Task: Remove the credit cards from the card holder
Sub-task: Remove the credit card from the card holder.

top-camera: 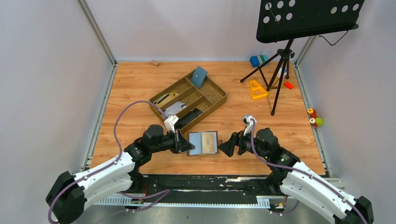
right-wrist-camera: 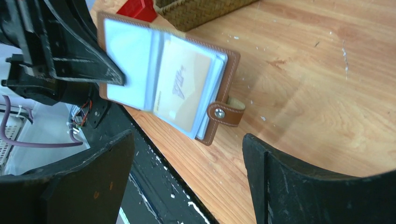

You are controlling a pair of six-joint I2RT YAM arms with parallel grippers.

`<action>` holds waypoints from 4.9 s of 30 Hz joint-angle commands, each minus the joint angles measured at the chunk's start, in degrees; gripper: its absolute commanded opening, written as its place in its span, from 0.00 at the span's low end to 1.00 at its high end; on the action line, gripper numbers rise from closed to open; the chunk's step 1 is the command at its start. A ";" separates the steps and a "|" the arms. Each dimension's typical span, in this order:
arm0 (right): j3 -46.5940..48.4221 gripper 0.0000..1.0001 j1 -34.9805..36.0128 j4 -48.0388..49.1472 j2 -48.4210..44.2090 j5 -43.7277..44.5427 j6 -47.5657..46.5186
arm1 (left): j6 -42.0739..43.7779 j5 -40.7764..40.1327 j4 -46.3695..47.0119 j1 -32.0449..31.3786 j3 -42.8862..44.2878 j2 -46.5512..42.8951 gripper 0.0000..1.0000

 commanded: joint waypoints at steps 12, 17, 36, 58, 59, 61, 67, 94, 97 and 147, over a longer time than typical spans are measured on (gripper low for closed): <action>-1.06 0.83 -0.46 1.45 0.54 -4.15 -0.64 | -0.99 3.09 14.74 0.02 -1.30 -0.55 0.00; -3.67 0.82 -0.43 5.50 0.39 -5.70 1.96 | -2.13 5.52 17.82 0.00 -1.56 0.31 0.00; -5.03 0.53 -5.39 3.47 0.42 -0.41 6.06 | -6.97 9.08 26.72 0.02 -3.53 2.27 0.00; -7.04 0.46 -10.17 5.18 -11.88 -9.86 5.12 | -7.87 8.27 26.21 0.01 -3.67 1.35 0.00; -7.11 0.47 -10.15 5.21 -13.29 -10.63 4.72 | -8.02 8.42 26.49 0.02 -3.69 1.44 0.00; -7.41 0.49 -10.21 5.27 -14.20 -12.32 4.30 | -8.69 8.60 27.85 0.02 -4.05 1.52 0.00; -12.28 0.61 -11.81 20.04 -8.09 -20.53 10.37 | -10.94 9.43 34.19 0.02 -5.81 1.87 0.00; -16.25 0.06 -15.65 41.60 -4.49 -26.52 21.49 | -10.67 10.60 36.20 -0.06 -6.50 3.82 0.00; -16.22 0.01 -15.63 42.51 -3.80 -26.70 21.76 | -10.30 10.54 35.55 -0.06 -6.21 4.02 0.00; 0.43 0.05 -12.23 0.68 13.83 -17.09 -0.23 | 5.06 -3.14 22.12 -9.83 9.68 29.43 0.00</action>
